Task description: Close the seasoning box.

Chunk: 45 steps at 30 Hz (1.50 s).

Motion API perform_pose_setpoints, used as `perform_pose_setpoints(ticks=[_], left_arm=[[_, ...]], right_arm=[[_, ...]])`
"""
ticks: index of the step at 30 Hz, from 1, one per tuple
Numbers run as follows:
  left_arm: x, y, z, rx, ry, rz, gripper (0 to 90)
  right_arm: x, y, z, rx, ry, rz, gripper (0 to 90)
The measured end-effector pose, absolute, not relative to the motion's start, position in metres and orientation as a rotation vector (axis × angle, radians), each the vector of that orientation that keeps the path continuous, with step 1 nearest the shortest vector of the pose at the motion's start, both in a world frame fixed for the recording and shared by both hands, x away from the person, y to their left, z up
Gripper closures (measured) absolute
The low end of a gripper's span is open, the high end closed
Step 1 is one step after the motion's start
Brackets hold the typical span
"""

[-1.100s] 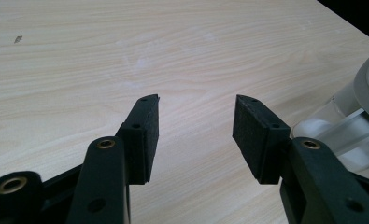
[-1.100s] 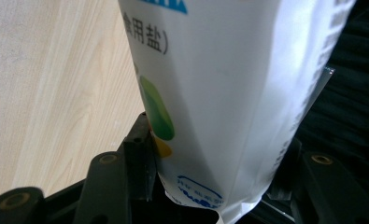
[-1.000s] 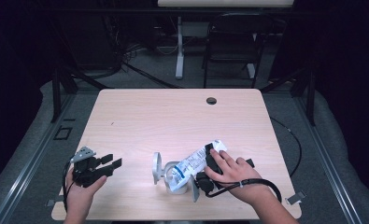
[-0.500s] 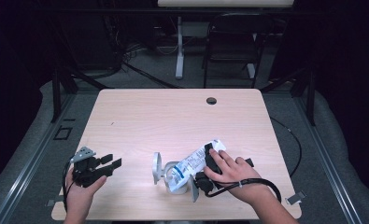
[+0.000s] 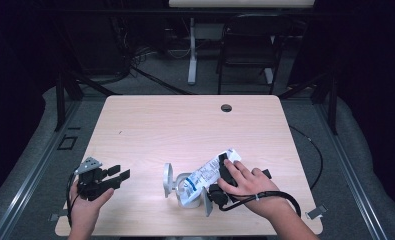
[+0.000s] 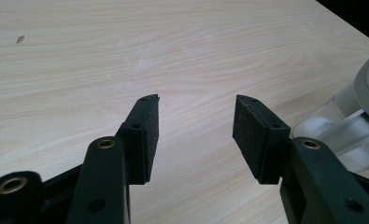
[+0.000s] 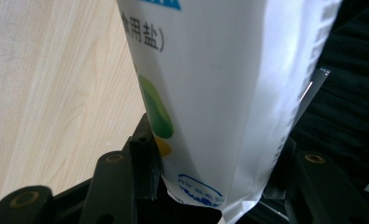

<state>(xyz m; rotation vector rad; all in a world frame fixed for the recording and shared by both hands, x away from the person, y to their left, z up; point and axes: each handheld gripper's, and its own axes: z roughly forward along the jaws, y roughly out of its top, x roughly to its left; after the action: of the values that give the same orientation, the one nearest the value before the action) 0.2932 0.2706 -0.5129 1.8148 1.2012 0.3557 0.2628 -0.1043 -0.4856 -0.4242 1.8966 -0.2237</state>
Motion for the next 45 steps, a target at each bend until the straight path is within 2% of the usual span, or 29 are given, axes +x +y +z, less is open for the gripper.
perform_pose_setpoints(ticks=[45], left_arm=[[0.2935,0.2723,-0.5141,1.821,1.208,0.352,51.3]], right_arm=[[0.2634,-0.1045,-0.4836,-0.445,1.883,-0.203,56.1]])
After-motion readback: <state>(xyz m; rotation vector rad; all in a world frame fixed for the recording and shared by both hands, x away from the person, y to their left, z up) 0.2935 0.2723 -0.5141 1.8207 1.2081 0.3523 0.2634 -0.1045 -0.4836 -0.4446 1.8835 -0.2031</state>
